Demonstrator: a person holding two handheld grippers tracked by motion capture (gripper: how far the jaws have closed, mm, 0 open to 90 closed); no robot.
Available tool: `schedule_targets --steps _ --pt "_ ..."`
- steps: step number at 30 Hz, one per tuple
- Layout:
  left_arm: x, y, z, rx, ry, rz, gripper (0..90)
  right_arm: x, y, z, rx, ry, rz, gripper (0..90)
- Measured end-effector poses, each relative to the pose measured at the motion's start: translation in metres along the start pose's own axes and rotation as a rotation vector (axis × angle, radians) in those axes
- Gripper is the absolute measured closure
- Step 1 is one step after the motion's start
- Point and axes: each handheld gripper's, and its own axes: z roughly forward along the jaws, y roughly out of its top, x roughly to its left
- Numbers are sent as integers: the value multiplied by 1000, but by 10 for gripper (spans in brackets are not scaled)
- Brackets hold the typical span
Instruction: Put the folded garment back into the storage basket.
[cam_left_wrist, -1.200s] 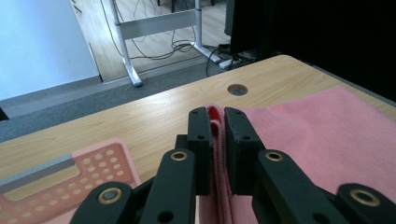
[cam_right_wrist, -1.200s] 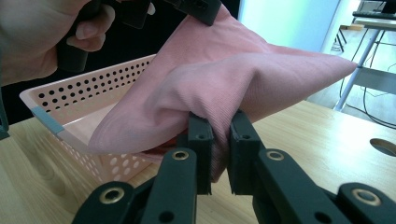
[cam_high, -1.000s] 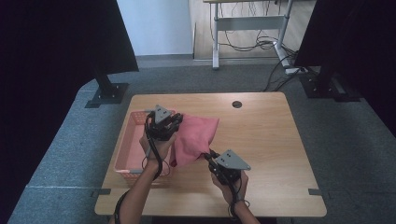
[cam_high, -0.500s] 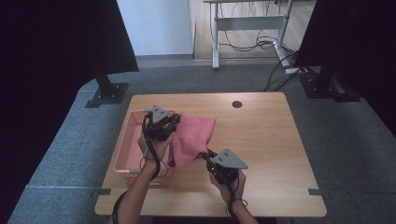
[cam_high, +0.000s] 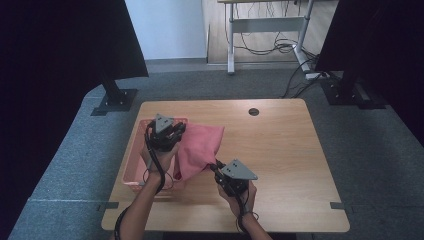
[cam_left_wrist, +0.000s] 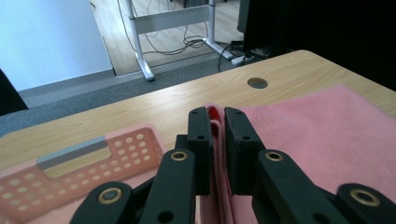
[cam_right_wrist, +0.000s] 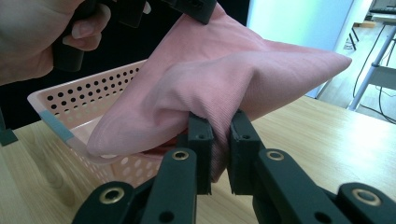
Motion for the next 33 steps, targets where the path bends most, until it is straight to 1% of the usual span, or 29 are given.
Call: schedule_targets --steps 19,33 --pt "13 -5 -4 9 22 -11 812 7 0 14 1 18 9 822" --pt "26 -8 -10 14 47 -21 812 14 2 25 2 39 11 822"
